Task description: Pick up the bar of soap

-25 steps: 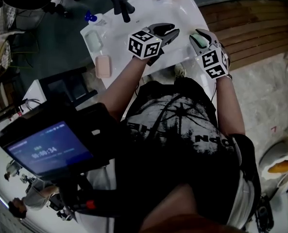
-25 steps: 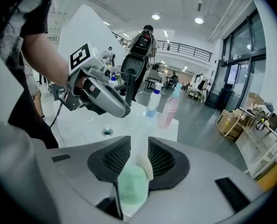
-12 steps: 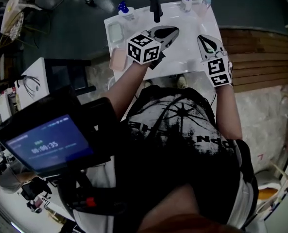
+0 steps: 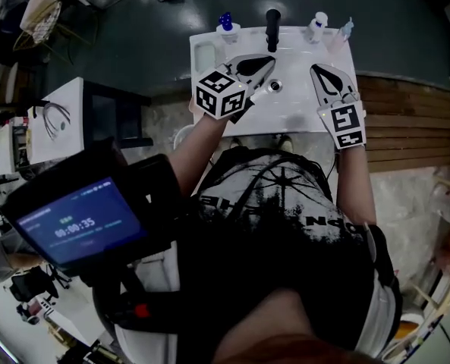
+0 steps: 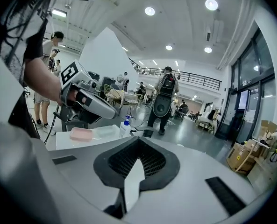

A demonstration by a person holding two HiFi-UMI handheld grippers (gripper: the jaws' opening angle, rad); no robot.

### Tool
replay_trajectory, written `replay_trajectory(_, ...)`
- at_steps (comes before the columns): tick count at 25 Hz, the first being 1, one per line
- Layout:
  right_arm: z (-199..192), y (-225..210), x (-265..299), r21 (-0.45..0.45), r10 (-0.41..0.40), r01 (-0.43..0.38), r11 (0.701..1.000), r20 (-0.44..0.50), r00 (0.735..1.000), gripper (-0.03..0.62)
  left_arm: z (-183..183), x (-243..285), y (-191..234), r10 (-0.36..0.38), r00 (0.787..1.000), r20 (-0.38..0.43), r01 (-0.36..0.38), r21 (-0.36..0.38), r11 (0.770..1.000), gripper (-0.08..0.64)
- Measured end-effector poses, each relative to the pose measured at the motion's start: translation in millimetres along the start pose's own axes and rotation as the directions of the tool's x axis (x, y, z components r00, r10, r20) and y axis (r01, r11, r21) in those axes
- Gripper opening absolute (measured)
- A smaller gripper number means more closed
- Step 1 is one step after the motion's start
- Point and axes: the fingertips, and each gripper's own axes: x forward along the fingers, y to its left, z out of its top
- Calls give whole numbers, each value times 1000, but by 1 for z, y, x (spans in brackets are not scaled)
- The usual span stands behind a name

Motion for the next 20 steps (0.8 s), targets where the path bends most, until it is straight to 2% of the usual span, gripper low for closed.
replay_trajectory(5, 28, 10, 2, 20, 6, -7, 1000, 40, 999, 15, 19, -32, 3, 16, 998, 56, -16, 7, 1000, 12)
replay_trajectory(11, 27, 14, 7, 45, 6, -9, 999, 69, 998, 15, 16, -51, 9, 47, 996, 69, -49, 36, 998, 12)
replay_trajectory(20, 27, 21, 14, 48, 28, -32, 998, 84, 996, 15, 15, -59, 16, 74, 994, 83, -77, 34, 996, 12)
